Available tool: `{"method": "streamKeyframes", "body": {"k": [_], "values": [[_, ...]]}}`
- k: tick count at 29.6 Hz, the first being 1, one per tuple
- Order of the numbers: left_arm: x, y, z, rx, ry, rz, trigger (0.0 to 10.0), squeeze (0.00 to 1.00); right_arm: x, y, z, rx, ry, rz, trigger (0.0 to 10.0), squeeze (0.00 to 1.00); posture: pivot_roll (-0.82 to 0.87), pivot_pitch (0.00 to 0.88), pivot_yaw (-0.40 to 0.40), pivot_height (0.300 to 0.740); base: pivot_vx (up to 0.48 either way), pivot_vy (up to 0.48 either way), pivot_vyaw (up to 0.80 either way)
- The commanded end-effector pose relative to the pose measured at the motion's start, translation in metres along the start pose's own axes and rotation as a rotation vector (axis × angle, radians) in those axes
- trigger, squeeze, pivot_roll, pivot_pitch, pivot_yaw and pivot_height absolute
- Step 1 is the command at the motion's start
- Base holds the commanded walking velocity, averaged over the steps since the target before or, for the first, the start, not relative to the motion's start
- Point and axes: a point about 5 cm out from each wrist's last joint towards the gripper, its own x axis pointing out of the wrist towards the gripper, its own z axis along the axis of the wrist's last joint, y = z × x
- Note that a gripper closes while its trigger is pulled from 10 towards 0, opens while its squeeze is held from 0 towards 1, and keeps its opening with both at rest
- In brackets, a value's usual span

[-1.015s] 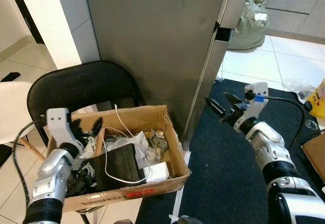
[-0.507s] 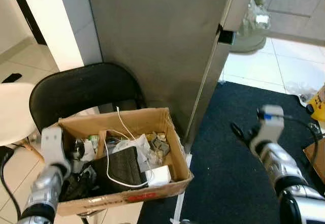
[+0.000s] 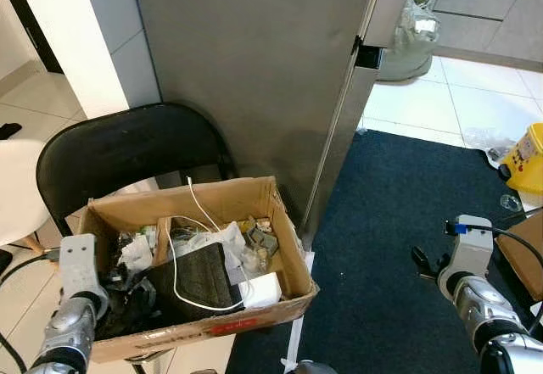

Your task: Picking trash to rubbish bin

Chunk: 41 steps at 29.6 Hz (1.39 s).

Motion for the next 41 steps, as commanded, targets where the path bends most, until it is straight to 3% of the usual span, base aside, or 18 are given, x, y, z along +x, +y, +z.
{"method": "streamKeyframes", "body": {"k": [1, 7, 8, 12, 25, 41], "values": [[0.0, 0.004, 0.003, 0.024, -0.011, 0.011, 10.0, 0.0, 0.001, 0.005, -0.003, 0.012, 0.006, 0.012, 10.0, 0.0, 0.03, 0.0, -0.01, 0.74, 0.0, 0.0, 0.0], [0.001, 0.003, 0.004, 0.034, -0.018, 0.01, 10.0, 0.0, 0.001, 0.007, -0.001, 0.049, -0.012, 0.012, 10.0, 0.0, 0.03, 0.0, -0.008, 0.74, 0.0, 0.0, 0.0], [0.001, 0.002, 0.005, 0.036, -0.021, 0.01, 10.0, 0.0, 0.002, 0.003, 0.005, 0.138, -0.051, -0.009, 10.0, 0.0, 0.03, 0.0, -0.008, 0.74, 0.0, 0.0, 0.0], [0.001, 0.001, 0.005, 0.037, -0.024, 0.01, 10.0, 0.0, 0.002, -0.002, 0.014, 0.233, -0.113, -0.031, 10.0, 0.0, 0.03, 0.0, -0.008, 0.74, 0.0, 0.0, 0.0], [0.002, -0.001, 0.005, 0.043, -0.027, 0.017, 10.0, 0.0, 0.002, -0.002, 0.021, 0.249, -0.155, -0.023, 10.0, 0.0, 0.03, 0.0, -0.008, 0.74, 0.0, 0.0, 0.0], [0.002, -0.001, 0.003, 0.05, -0.017, 0.016, 10.0, 0.0, 0.003, 0.001, 0.022, 0.236, -0.159, -0.012, 10.0, 0.0, 0.03, 0.0, -0.005, 0.74, -0.288, 0.0, 0.0]]}}
